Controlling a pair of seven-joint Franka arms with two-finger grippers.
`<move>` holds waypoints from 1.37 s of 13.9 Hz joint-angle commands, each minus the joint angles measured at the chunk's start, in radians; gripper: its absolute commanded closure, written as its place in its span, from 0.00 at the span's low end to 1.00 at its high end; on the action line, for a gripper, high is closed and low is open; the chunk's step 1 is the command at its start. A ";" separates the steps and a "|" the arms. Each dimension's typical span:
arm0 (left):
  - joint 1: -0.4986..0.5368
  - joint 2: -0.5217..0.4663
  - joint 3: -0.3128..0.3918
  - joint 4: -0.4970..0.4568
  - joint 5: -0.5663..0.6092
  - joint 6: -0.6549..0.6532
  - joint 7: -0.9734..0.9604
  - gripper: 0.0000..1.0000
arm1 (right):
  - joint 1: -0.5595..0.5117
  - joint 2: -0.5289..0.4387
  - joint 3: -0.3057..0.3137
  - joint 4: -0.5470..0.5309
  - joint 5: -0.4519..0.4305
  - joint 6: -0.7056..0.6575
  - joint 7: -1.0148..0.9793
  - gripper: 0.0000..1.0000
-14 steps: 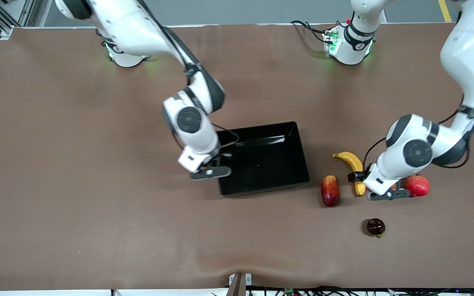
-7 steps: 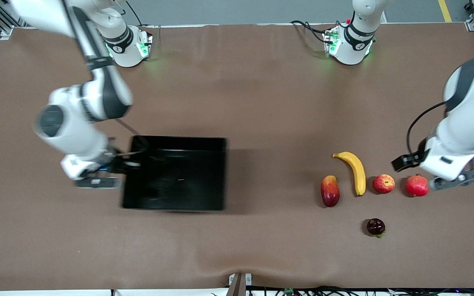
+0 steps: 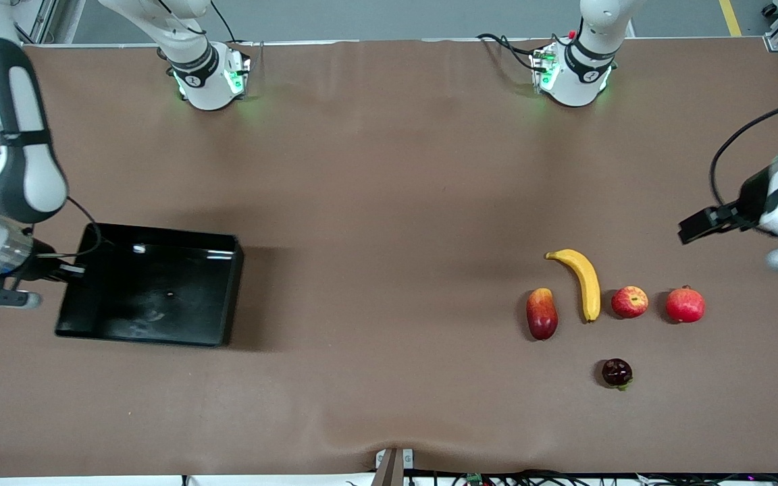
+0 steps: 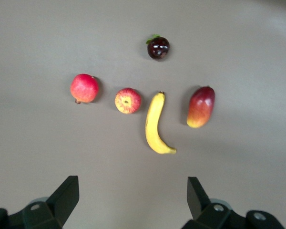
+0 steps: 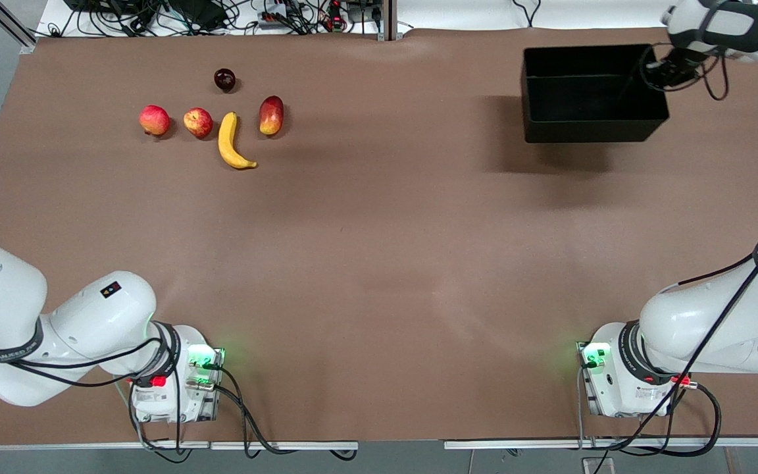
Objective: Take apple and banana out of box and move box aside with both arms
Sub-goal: 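Drag the black box away with the right gripper while the left gripper withdraws, then release the box and raise the right gripper away from it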
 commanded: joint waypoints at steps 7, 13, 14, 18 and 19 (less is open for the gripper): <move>-0.076 -0.178 0.146 -0.017 -0.062 -0.084 0.201 0.00 | -0.150 0.198 0.031 0.109 0.130 0.030 -0.235 1.00; -0.479 -0.281 0.630 -0.066 -0.190 -0.084 0.242 0.00 | -0.113 0.148 0.032 0.135 0.120 0.014 -0.236 0.00; -0.521 -0.299 0.676 -0.090 -0.190 -0.083 0.244 0.00 | -0.079 0.112 0.031 0.145 0.115 -0.006 -0.233 0.00; -0.670 -0.358 0.855 -0.152 -0.234 -0.078 0.244 0.00 | 0.011 -0.004 0.026 0.165 0.092 -0.120 -0.170 0.00; -0.705 -0.371 0.887 -0.165 -0.239 -0.077 0.244 0.00 | 0.036 -0.036 0.027 0.166 0.060 -0.149 -0.134 0.00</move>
